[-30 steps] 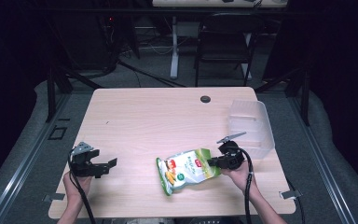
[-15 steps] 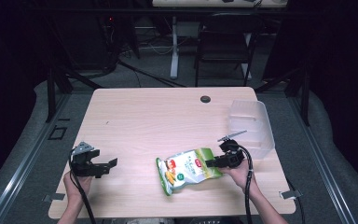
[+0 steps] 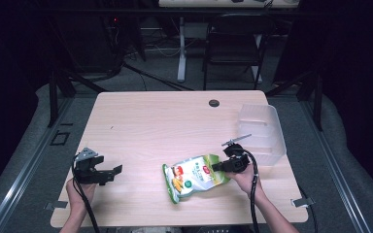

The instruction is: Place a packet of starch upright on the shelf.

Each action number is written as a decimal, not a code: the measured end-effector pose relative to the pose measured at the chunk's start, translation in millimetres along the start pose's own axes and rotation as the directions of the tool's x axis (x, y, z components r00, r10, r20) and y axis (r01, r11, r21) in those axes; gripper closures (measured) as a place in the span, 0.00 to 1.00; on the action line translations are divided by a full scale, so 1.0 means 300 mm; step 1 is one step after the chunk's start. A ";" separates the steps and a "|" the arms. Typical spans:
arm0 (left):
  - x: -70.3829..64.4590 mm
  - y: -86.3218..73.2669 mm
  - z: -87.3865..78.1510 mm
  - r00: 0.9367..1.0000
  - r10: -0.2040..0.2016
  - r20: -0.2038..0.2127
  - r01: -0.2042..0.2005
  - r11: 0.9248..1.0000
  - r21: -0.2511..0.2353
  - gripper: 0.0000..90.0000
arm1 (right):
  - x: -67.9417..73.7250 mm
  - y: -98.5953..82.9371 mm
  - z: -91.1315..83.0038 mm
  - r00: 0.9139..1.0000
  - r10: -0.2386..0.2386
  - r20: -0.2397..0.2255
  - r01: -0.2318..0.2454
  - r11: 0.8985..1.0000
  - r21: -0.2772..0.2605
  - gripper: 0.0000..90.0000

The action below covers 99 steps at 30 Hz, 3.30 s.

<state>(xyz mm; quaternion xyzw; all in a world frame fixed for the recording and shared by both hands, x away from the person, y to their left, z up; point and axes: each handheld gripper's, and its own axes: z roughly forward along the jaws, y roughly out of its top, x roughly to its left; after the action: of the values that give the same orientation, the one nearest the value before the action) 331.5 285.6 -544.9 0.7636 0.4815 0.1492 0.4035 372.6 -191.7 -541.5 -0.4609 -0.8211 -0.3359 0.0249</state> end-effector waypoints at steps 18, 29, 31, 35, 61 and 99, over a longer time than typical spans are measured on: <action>-0.001 -0.001 0.006 1.000 0.004 -0.005 -0.004 1.000 0.009 0.10 | 0.032 0.023 -0.046 0.997 -0.069 0.015 0.070 0.996 -0.053 1.00; -0.002 -0.001 0.006 1.000 0.005 -0.005 -0.005 1.000 0.008 0.10 | 0.040 0.035 -0.054 0.996 -0.086 0.007 0.087 0.994 -0.073 0.99; 0.001 -0.001 0.003 1.000 0.004 -0.008 -0.004 1.000 0.016 0.10 | 0.041 0.037 -0.056 0.996 -0.087 0.009 0.088 0.993 -0.078 0.99; -0.002 -0.001 0.006 1.000 0.005 -0.006 -0.005 1.000 0.008 0.10 | 0.058 0.045 -0.071 0.995 -0.102 0.014 0.103 0.990 -0.097 1.00; -0.002 0.000 0.008 1.000 0.005 -0.009 -0.005 1.000 0.004 0.10 | 0.178 0.157 -0.158 0.972 -0.236 0.011 0.234 0.959 -0.160 1.00; -0.001 -0.001 0.011 1.000 0.001 -0.008 -0.001 1.000 0.005 0.10 | 0.235 0.313 -0.320 0.942 -0.325 0.083 0.336 0.920 -0.203 1.00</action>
<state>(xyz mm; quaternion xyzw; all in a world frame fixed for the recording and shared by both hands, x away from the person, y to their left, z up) 333.2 283.9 -547.1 0.7642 0.4833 0.1511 0.3995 378.9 -162.0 -393.0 -0.3236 -0.8464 -0.4106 -0.1014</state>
